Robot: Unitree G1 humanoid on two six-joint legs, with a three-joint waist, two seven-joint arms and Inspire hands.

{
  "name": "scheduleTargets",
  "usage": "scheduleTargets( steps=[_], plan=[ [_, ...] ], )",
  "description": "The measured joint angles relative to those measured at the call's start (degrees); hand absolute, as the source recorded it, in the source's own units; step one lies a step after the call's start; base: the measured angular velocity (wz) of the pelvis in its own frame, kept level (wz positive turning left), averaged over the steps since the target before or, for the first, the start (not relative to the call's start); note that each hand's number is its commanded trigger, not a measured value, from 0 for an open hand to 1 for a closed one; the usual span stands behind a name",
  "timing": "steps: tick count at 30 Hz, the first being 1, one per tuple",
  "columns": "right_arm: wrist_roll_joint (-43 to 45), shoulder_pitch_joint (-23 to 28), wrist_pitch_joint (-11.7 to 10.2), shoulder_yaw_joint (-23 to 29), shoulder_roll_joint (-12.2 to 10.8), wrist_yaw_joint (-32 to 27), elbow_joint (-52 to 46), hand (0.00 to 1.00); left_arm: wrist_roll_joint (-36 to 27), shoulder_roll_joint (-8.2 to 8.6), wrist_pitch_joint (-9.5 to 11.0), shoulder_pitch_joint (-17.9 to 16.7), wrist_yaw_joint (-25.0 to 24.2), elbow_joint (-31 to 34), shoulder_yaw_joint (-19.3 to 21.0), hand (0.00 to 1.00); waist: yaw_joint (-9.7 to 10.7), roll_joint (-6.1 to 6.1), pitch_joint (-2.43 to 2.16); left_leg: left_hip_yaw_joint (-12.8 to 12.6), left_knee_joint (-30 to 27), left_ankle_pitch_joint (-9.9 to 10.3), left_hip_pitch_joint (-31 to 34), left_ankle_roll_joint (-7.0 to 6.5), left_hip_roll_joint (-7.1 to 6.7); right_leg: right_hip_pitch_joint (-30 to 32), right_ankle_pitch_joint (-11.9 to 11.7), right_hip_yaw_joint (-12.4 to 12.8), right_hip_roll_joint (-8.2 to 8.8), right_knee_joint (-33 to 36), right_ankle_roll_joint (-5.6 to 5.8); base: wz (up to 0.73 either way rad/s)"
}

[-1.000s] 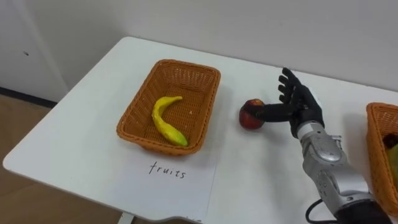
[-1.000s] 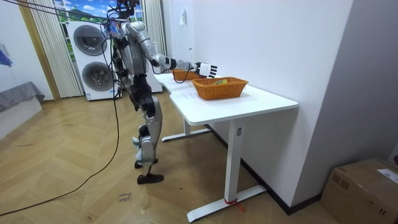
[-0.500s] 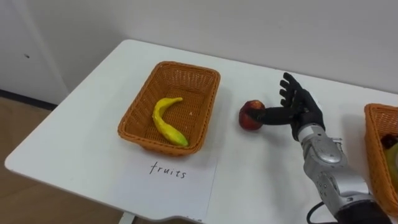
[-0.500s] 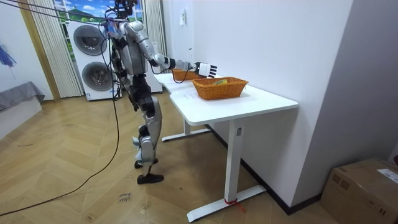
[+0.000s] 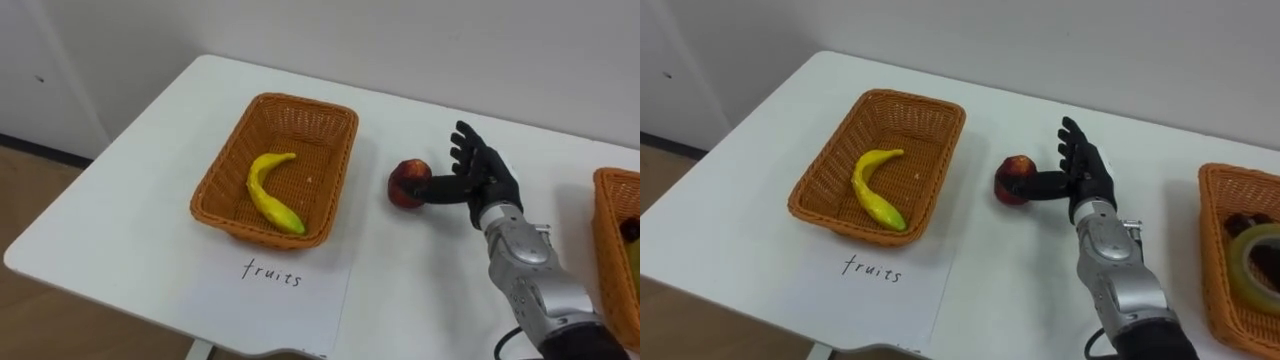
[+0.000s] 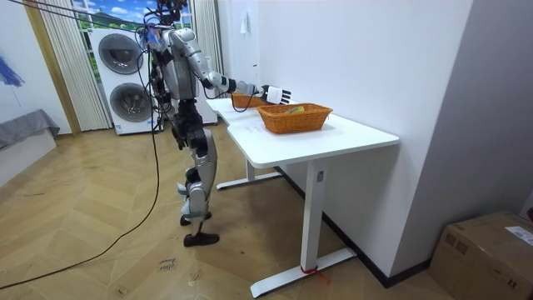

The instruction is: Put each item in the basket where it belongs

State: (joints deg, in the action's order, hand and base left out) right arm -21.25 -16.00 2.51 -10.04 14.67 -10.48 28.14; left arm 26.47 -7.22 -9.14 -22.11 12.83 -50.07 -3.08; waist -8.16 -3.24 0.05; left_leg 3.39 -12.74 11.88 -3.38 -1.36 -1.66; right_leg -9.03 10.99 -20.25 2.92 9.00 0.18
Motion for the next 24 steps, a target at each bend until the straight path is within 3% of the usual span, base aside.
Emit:
scheduleTargets(
  steps=[9,24],
  plan=[
    [1.87,0.00,-0.08,0.01,0.07,1.02,0.06,0.00,0.00,0.00,0.48,-0.25,0.01,-0.70,-0.38,0.00,0.01,0.75,0.40,0.06,0.09,0.00,0.38,-0.01,0.04,0.06,0.00,-0.35,0.00,0.04,0.00,0.01],
    [5.95,0.00,-0.16,0.00,0.07,1.99,0.06,0.00,0.00,0.00,0.29,-0.76,-2.35,-0.67,-0.39,0.00,-0.25,0.59,0.03,0.19,-0.67,-0.04,0.42,-0.05,0.01,-0.06,0.02,-0.47,0.10,0.85,0.02,0.00]
  ],
)
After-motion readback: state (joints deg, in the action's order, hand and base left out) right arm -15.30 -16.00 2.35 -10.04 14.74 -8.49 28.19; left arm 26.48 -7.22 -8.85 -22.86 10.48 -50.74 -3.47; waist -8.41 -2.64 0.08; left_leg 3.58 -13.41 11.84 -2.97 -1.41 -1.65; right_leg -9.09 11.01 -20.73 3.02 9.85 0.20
